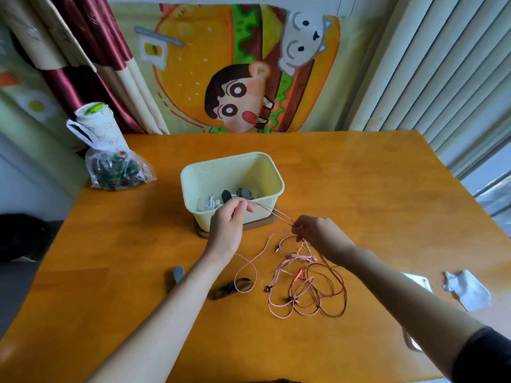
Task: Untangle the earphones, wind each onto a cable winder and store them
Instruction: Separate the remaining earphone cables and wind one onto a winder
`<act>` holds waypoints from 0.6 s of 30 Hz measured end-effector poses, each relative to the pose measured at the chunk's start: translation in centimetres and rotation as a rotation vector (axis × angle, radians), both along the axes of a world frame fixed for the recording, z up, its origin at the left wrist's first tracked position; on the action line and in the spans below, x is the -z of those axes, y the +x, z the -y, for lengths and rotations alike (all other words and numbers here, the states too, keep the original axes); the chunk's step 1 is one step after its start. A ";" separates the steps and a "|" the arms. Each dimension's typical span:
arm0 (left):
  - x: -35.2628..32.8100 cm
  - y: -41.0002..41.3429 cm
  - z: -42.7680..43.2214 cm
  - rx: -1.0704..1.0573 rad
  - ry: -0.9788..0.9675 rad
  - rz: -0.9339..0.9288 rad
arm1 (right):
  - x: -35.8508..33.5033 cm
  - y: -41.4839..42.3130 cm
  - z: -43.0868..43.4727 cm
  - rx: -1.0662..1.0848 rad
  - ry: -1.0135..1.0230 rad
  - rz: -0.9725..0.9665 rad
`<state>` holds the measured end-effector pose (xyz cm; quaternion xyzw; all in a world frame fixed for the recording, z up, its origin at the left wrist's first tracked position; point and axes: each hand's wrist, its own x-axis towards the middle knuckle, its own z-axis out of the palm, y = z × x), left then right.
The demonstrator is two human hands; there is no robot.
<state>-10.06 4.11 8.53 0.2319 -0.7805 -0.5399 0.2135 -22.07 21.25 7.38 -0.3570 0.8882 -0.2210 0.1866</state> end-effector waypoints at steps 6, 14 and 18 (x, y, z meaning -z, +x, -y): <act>-0.2 -0.2 1.4 0.051 -0.085 0.116 | -5.1 -0.7 0.2 0.190 -0.409 -0.055; 0.3 1.0 1.0 0.249 -0.142 0.388 | -8.3 -5.1 -2.9 0.418 -0.310 -0.240; -0.9 0.3 0.0 0.315 -0.262 0.344 | -5.9 -3.9 -3.9 0.268 0.167 -0.214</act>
